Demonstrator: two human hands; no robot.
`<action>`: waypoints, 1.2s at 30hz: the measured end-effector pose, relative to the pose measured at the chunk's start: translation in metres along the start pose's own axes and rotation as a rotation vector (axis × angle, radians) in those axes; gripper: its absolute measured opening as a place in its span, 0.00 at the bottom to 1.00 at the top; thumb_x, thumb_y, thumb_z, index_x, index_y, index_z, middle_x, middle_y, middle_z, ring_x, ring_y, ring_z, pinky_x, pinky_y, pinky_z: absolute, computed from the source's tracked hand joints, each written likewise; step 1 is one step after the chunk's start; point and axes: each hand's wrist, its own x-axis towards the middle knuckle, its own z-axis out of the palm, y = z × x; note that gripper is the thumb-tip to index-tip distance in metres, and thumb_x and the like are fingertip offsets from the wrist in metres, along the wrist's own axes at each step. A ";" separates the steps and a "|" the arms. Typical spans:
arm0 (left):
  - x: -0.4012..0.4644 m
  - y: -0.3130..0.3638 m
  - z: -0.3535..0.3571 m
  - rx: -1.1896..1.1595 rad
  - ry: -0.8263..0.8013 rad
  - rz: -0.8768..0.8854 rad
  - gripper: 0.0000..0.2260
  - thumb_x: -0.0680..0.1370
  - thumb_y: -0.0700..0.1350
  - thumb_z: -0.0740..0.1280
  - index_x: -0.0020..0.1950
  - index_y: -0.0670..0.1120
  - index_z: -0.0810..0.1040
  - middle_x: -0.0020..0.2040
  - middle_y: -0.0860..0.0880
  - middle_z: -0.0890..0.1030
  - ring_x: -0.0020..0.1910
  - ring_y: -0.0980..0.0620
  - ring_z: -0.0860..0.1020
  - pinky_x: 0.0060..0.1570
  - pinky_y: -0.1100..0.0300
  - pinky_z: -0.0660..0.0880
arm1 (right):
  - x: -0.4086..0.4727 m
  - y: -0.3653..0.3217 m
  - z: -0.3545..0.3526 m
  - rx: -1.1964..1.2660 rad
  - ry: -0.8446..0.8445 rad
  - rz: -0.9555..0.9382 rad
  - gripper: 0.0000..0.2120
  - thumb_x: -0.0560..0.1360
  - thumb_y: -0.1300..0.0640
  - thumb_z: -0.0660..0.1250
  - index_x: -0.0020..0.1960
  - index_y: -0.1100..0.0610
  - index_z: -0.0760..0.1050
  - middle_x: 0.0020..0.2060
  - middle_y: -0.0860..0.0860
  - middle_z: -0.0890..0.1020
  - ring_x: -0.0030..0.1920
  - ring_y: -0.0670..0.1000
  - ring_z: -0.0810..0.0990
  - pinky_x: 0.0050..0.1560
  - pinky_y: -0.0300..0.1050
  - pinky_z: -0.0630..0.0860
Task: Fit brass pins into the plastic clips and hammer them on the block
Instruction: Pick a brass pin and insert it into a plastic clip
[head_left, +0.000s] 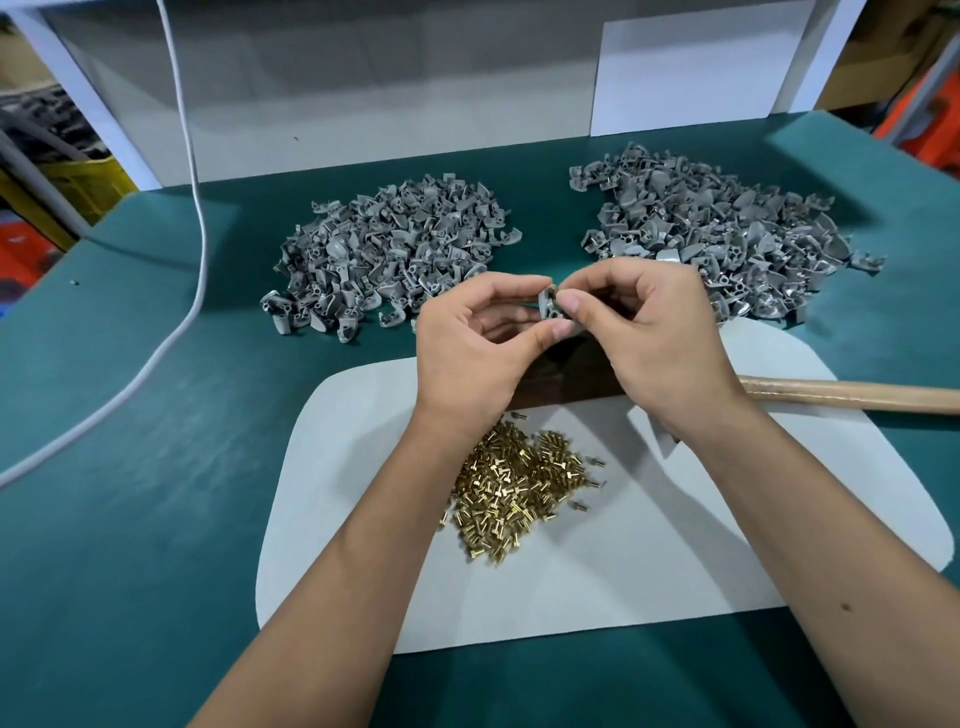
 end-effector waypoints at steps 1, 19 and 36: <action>0.000 0.000 0.000 0.000 -0.001 -0.004 0.16 0.67 0.33 0.81 0.53 0.43 0.84 0.47 0.47 0.87 0.45 0.51 0.85 0.50 0.60 0.81 | 0.000 0.000 -0.001 -0.004 -0.003 0.001 0.03 0.77 0.59 0.74 0.48 0.53 0.86 0.40 0.45 0.86 0.43 0.46 0.85 0.50 0.47 0.82; -0.001 -0.004 0.002 0.057 0.004 0.030 0.16 0.69 0.29 0.79 0.52 0.44 0.84 0.50 0.42 0.86 0.48 0.48 0.86 0.53 0.56 0.82 | -0.001 -0.006 0.001 -0.097 -0.034 0.033 0.03 0.78 0.60 0.72 0.49 0.58 0.85 0.41 0.49 0.86 0.44 0.49 0.85 0.51 0.54 0.81; 0.000 -0.005 -0.001 0.027 0.002 0.003 0.16 0.68 0.29 0.79 0.51 0.43 0.84 0.47 0.43 0.87 0.48 0.47 0.87 0.52 0.57 0.82 | -0.003 -0.006 0.002 -0.188 -0.027 -0.005 0.04 0.77 0.61 0.72 0.50 0.57 0.86 0.42 0.47 0.86 0.45 0.46 0.84 0.53 0.49 0.80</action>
